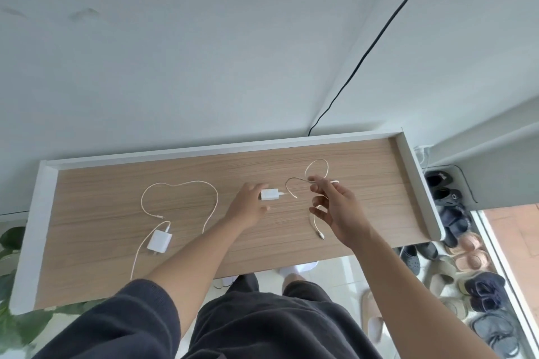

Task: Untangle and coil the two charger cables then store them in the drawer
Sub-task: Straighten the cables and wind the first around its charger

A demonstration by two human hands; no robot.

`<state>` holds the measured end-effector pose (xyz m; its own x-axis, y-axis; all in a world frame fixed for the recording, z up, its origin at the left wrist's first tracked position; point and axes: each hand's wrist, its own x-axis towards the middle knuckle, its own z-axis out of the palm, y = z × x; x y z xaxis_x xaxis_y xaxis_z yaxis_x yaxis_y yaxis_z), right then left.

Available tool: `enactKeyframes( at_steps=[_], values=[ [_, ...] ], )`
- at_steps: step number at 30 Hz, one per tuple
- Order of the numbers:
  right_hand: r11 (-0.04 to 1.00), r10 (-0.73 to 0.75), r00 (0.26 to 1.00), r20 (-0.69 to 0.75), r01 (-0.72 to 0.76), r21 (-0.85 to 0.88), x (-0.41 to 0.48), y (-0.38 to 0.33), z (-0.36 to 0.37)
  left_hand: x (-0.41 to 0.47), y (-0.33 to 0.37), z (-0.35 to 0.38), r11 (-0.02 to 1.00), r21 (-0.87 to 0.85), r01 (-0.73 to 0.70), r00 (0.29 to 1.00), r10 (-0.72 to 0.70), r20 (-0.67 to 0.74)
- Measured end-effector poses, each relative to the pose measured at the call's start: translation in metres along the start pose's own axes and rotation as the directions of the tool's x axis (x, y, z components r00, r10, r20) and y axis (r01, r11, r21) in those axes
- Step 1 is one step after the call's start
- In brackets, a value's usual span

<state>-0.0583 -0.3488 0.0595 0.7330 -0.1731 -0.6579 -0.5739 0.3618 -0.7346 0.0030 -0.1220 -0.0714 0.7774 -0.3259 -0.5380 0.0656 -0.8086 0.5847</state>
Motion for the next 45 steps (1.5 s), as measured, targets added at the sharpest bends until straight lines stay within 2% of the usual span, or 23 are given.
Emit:
enactKeyframes(
  at_steps=[4, 8, 11, 13, 16, 19, 22, 25, 27, 30, 36, 38, 40, 45],
  values=[
    [1.000, 0.010, 0.999, 0.038, -0.009, -0.023, 0.004, -0.009, -0.009, 0.020, -0.002, 0.032, 0.997, 0.077, -0.015, 1.000, 0.017, -0.023],
    [0.998, 0.003, 1.000, 0.021, -0.001, -0.066, 0.012, -0.017, -0.019, 0.035, -0.012, 0.040, 0.999, 0.048, -0.012, 0.995, 0.017, -0.101],
    [0.999, -0.011, 1.000, -0.012, 0.011, 0.030, 0.018, -0.024, -0.027, 0.038, -0.024, 0.031, 1.000, -0.020, 0.000, 0.984, -0.003, -0.178],
    [0.991, -0.011, 0.998, -0.055, 0.018, 0.131, 0.025, -0.029, -0.033, 0.035, -0.034, 0.011, 0.992, -0.111, 0.058, 0.960, -0.086, -0.267],
    [0.986, 0.009, 0.993, -0.116, 0.011, 0.166, 0.037, -0.035, -0.035, 0.028, -0.069, -0.029, 0.955, -0.255, 0.155, 0.901, -0.242, -0.360],
    [0.989, 0.033, 0.991, -0.128, -0.014, 0.150, 0.046, -0.034, -0.021, 0.018, -0.107, -0.069, 0.899, -0.395, 0.187, 0.841, -0.354, -0.409],
    [0.984, 0.058, 0.991, -0.119, -0.037, 0.173, 0.054, -0.026, 0.004, -0.004, -0.128, -0.109, 0.759, -0.611, 0.225, 0.739, -0.541, -0.401],
    [0.984, 0.082, 0.994, -0.078, -0.068, 0.163, 0.058, -0.018, 0.035, -0.025, -0.172, -0.137, 0.664, -0.691, 0.284, 0.631, -0.673, -0.386],
    [0.987, 0.098, 0.995, -0.034, -0.093, 0.132, 0.060, -0.013, 0.058, -0.040, -0.203, -0.151, 0.639, -0.689, 0.342, 0.580, -0.721, -0.381],
    [0.991, 0.104, 0.994, 0.031, -0.106, 0.078, 0.063, -0.004, 0.089, -0.060, -0.233, -0.170, 0.663, -0.612, 0.432, 0.540, -0.733, -0.413],
    [0.992, 0.125, 0.986, 0.107, -0.126, 0.008, 0.065, 0.015, 0.140, -0.068, -0.287, -0.193, 0.603, -0.666, 0.439, 0.457, -0.788, -0.412],
    [0.990, 0.142, 0.982, 0.126, -0.140, -0.022, 0.065, 0.019, 0.153, -0.067, -0.300, -0.197, 0.613, -0.657, 0.440, 0.453, -0.783, -0.427],
    [0.987, 0.156, 0.978, 0.139, -0.150, -0.052, 0.066, 0.022, 0.164, -0.065, -0.309, -0.203, 0.634, -0.640, 0.434, 0.478, -0.764, -0.433],
    [0.982, 0.175, 0.974, 0.145, -0.163, -0.092, 0.070, 0.030, 0.188, -0.064, -0.314, -0.209, 0.602, -0.688, 0.407, 0.465, -0.784, -0.411]
  ],
)
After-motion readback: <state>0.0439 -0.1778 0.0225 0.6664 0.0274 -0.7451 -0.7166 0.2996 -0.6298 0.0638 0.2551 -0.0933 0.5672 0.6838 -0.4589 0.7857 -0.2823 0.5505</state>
